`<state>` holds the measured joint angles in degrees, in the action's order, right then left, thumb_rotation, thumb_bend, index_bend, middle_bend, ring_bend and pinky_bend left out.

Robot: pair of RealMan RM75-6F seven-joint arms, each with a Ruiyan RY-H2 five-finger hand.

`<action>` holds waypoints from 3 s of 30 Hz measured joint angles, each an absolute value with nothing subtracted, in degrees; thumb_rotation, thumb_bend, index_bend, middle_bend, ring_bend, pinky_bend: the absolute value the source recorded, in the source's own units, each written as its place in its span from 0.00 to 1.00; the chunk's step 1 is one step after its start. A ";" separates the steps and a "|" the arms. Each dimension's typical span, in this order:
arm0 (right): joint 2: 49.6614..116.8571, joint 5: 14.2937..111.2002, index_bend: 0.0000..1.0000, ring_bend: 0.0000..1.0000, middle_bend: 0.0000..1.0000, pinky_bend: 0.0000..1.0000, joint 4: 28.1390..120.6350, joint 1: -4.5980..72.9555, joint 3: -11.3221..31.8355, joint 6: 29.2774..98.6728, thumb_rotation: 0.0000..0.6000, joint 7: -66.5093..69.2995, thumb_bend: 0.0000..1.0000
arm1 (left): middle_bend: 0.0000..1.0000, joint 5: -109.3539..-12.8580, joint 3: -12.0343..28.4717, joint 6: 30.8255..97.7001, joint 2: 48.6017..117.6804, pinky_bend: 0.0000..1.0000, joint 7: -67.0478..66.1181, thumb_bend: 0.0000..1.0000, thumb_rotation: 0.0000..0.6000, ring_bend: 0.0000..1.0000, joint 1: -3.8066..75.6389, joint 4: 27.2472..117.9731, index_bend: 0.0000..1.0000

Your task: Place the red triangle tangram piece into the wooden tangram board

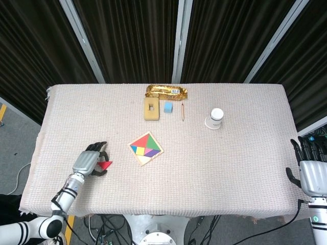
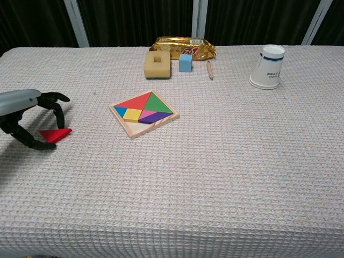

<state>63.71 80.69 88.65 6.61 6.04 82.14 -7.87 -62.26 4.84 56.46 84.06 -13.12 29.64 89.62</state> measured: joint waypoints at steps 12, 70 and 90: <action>63.49 80.76 0.00 0.00 0.00 0.00 88.92 6.62 6.15 82.36 1.00 -7.93 0.26 | 0.06 -62.04 5.54 56.13 83.72 0.08 -14.35 0.25 1.00 0.00 30.85 90.40 0.51; 63.29 79.35 0.00 0.00 0.00 0.00 85.94 6.23 6.27 81.12 1.00 -3.79 0.26 | 0.06 -51.51 9.77 47.90 93.32 0.08 -22.92 0.25 1.00 0.00 48.83 86.56 0.51; 63.34 79.43 0.00 0.00 0.00 0.00 85.76 6.26 6.43 81.24 1.00 -3.51 0.26 | 0.06 -48.44 9.91 49.33 92.93 0.08 -23.95 0.25 1.00 0.00 50.45 87.71 0.52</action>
